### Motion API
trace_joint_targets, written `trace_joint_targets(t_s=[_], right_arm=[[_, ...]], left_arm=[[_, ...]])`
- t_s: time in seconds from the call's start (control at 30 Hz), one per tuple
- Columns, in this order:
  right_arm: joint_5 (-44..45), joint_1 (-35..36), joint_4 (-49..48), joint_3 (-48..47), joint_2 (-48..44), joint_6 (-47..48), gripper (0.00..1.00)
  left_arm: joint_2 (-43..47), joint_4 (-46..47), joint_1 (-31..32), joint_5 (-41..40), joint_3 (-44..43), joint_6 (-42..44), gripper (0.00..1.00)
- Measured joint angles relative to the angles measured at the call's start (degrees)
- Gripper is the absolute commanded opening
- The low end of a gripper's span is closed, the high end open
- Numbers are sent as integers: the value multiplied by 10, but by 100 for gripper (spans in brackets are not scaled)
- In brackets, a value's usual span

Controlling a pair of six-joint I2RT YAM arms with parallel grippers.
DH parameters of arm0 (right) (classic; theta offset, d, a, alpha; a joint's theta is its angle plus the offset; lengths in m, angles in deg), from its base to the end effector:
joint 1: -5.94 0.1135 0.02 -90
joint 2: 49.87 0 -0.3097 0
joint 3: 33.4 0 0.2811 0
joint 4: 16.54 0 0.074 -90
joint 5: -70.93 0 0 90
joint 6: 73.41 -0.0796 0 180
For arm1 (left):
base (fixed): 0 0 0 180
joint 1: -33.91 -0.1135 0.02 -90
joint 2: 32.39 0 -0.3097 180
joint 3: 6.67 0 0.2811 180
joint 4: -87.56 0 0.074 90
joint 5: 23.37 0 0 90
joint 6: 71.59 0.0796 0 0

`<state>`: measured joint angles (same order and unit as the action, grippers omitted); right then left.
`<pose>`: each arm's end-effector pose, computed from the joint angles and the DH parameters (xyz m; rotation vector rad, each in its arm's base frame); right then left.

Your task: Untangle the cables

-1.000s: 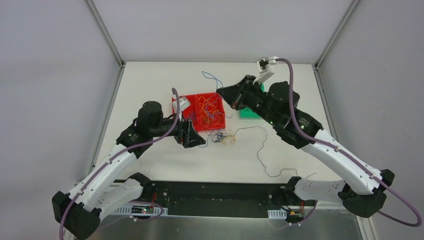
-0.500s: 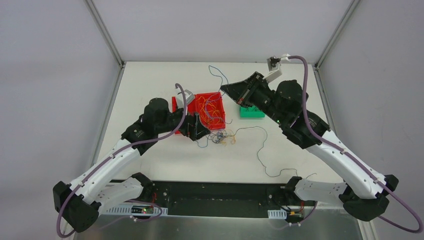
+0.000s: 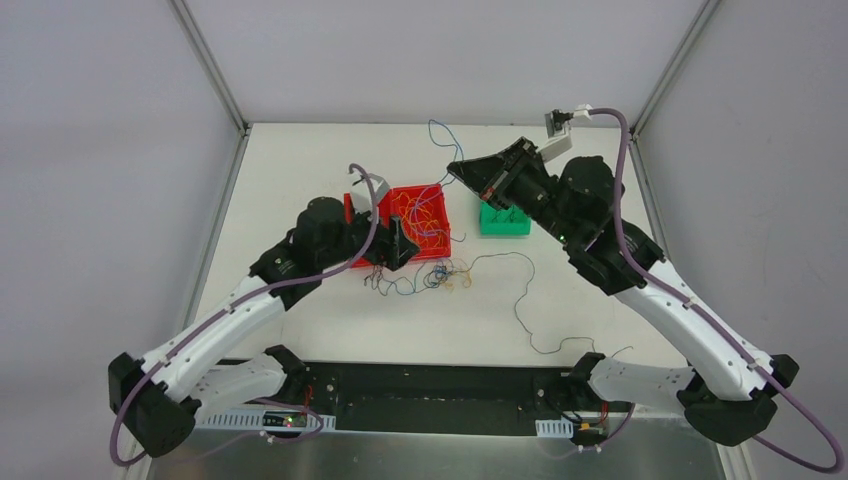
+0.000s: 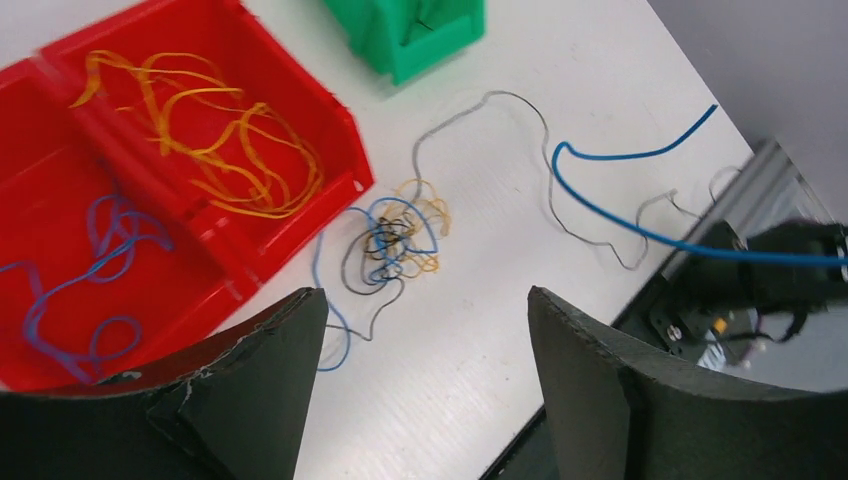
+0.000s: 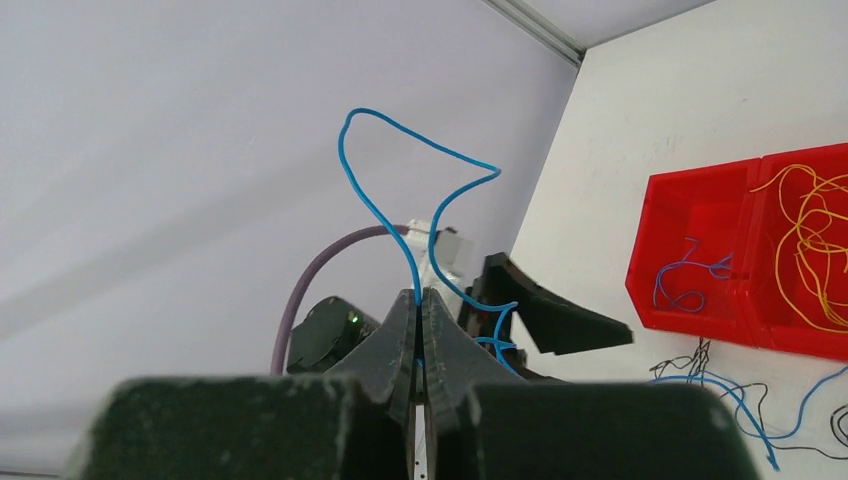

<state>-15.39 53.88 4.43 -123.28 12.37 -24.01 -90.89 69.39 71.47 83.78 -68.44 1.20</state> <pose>0.1895 0.2024 0.5358 -0.0440 1.5734 1.1977 0.2107 -0.1916 0.3550 0.5559 1.8428 -0.9321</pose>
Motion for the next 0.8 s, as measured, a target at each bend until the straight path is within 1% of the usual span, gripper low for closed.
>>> trace_joint_targets(t_s=[0.1,0.2,0.27,0.33,0.43,0.5,0.6,0.8], right_arm=[[2,-3,-11,0,7,2,0],[2,-3,-29,0,32,6,0],[2,-3,-39,0,57,9,0],[1,-3,-53,0,88,10,0],[0,-3,-83,0,144,11,0],[-2,-3,-102,-2,183,11,0],[-2,-2,-113,-21,241,11,0],[1,0,-131,-76,335,9,0]], left_arm=[[62,-44,0,-87,9,-14,80],[125,-121,-1,-191,-1,-18,86],[150,-179,-2,-256,-18,-16,89],[165,-224,-5,-315,-32,-10,90],[184,-267,-5,-391,-36,6,90],[196,-286,-5,-428,-35,16,90],[211,-295,-5,-463,-29,24,92],[250,-302,-5,-479,0,42,95]])
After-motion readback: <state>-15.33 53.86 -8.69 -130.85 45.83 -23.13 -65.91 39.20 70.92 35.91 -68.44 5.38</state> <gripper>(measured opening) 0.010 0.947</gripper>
